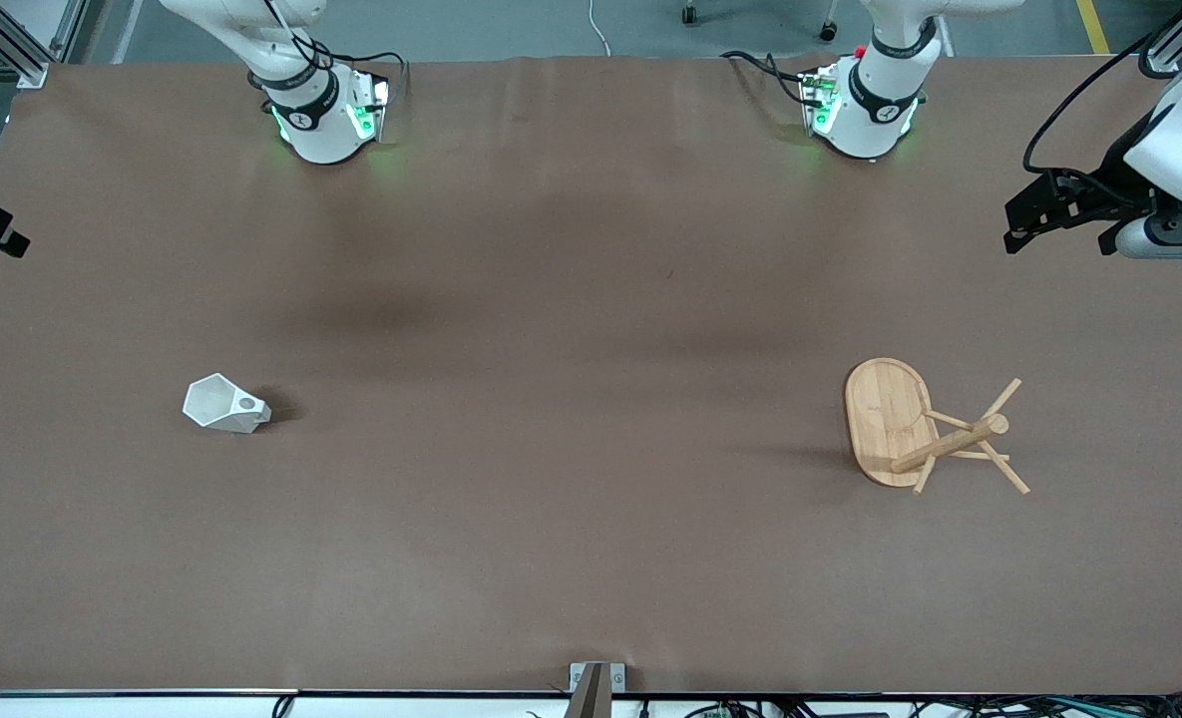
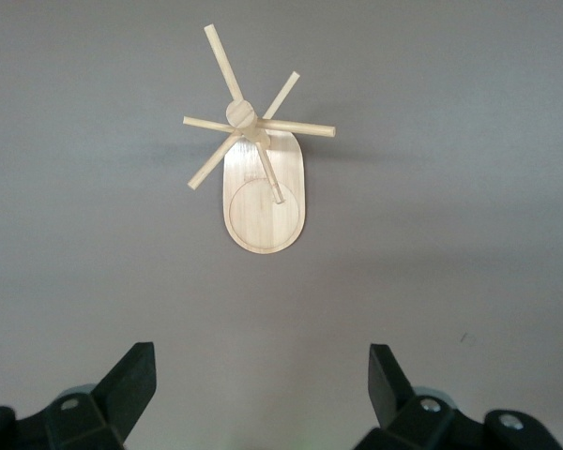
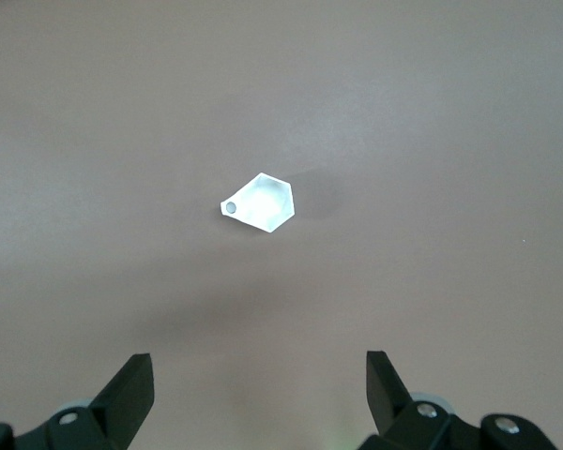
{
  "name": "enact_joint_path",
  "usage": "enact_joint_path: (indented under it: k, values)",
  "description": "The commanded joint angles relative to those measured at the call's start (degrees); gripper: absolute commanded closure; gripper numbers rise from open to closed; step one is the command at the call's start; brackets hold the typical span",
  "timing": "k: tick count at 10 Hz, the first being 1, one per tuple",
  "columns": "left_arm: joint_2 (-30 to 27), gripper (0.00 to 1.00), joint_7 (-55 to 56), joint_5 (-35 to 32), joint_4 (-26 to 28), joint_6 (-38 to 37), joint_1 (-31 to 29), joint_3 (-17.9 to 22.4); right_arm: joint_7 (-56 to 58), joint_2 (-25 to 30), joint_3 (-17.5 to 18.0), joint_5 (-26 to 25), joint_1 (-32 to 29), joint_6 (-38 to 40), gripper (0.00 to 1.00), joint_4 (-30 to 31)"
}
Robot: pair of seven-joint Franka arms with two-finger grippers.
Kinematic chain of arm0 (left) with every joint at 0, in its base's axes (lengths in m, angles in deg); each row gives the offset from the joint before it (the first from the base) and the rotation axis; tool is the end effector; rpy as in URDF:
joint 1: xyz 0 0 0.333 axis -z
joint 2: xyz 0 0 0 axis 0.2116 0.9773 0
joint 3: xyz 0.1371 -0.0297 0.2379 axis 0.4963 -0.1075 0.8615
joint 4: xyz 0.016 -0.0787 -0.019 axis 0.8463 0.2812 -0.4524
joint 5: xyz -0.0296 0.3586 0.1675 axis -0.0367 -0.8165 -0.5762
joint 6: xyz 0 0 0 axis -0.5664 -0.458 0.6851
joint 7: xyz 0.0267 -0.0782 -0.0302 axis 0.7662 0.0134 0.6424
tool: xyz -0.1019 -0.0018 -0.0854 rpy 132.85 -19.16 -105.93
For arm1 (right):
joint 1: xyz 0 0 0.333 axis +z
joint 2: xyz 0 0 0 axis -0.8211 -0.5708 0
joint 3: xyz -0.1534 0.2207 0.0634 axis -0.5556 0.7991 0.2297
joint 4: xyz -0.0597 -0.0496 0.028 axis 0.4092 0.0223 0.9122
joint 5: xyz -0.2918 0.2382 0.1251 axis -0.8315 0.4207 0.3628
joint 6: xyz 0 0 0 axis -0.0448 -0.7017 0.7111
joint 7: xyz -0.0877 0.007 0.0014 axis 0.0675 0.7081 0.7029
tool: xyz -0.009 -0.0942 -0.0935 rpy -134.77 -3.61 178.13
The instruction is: Hang cup on rack
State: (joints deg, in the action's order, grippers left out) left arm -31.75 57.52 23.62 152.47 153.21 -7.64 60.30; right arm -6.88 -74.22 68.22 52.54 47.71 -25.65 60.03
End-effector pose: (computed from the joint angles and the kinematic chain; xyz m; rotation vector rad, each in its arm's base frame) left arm 0.5445 -0.0705 0.5854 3.1358 -0.0479 0.0228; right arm 0.5334 -0.0821 0.5911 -3.1156 0.3241 -0.0050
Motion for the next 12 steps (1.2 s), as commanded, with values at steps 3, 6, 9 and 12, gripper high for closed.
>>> enact_joint_path:
  k: [3,6,9,12]
  values:
    - [0.0,0.0,-0.7,0.1,2.1,0.7,-0.1,0.0,0.5,-0.1,-0.2,-0.8,0.1,0.7,0.0,-0.7]
    - [0.4,0.0,0.0,-0.1,2.0,0.8,-0.1,0.0,0.6,-0.2,-0.2,-0.8,-0.1,0.9,0.0,-0.5]
    - [0.8,0.0,0.0,-0.3,2.0,1.2,0.3,-0.1,0.9,-3.7,-0.3,-0.7,-0.4,-6.6,0.0,5.2]
    - [0.9,0.0,0.1,-0.4,2.0,1.3,0.3,-0.1,0.9,-10.8,-0.3,-0.8,-0.9,-14.7,0.0,10.0]
